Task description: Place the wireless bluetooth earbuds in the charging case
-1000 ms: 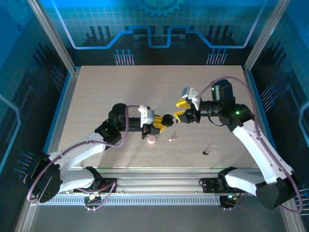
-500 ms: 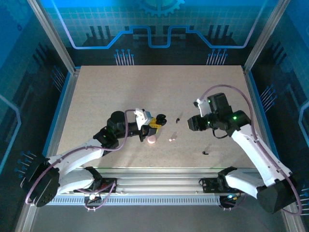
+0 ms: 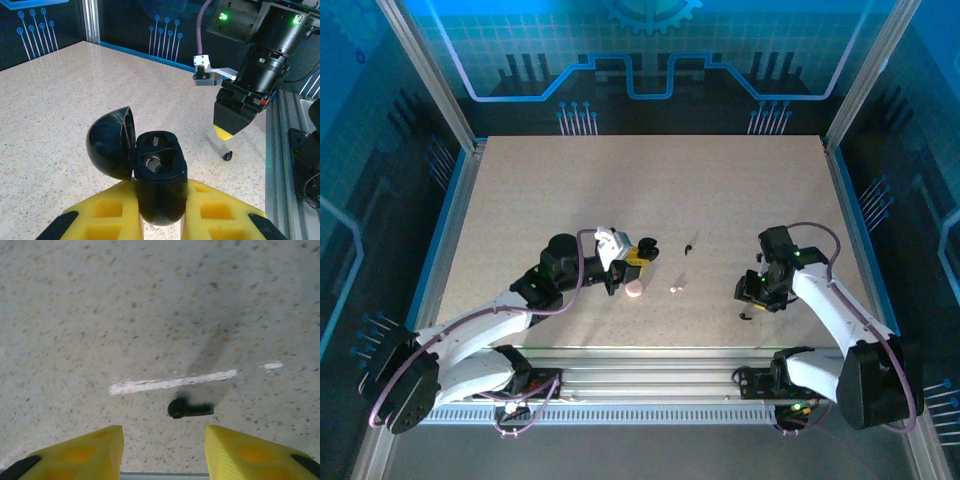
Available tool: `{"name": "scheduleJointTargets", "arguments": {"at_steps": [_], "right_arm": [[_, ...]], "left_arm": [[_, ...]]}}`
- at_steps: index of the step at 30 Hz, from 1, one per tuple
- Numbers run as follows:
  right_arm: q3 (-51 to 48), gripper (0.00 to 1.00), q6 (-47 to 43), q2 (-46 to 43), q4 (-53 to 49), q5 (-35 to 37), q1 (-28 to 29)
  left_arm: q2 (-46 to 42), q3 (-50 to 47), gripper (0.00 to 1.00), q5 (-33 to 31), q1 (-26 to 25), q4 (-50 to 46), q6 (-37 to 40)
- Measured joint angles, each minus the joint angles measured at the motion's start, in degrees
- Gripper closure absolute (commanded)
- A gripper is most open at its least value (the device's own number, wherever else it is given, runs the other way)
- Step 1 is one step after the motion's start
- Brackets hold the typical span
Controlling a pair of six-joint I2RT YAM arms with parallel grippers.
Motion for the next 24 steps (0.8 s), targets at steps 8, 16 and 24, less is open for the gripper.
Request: {"name": "scheduleJointTargets", "arguments": {"at_steps": [8, 16, 24], "right_arm": [[7.26, 0.53, 1.95, 8.63, 3.32, -0.04, 3.3], [20.94, 0.58, 3.78, 22.71, 7.41, 1.07, 9.86], [31.47, 0.6, 6.88, 36.11, 9.88, 2.78, 13.62]], "left_arm": [[0.28, 0.0, 0.91, -3.89, 0.17, 0.04, -0.96], [0.22, -0.33, 0.9, -7.98, 5.62, -2.05, -5.6], [-1.77, -1.44, 0.9, -8.72, 10.56, -3.37, -7.76]]}}
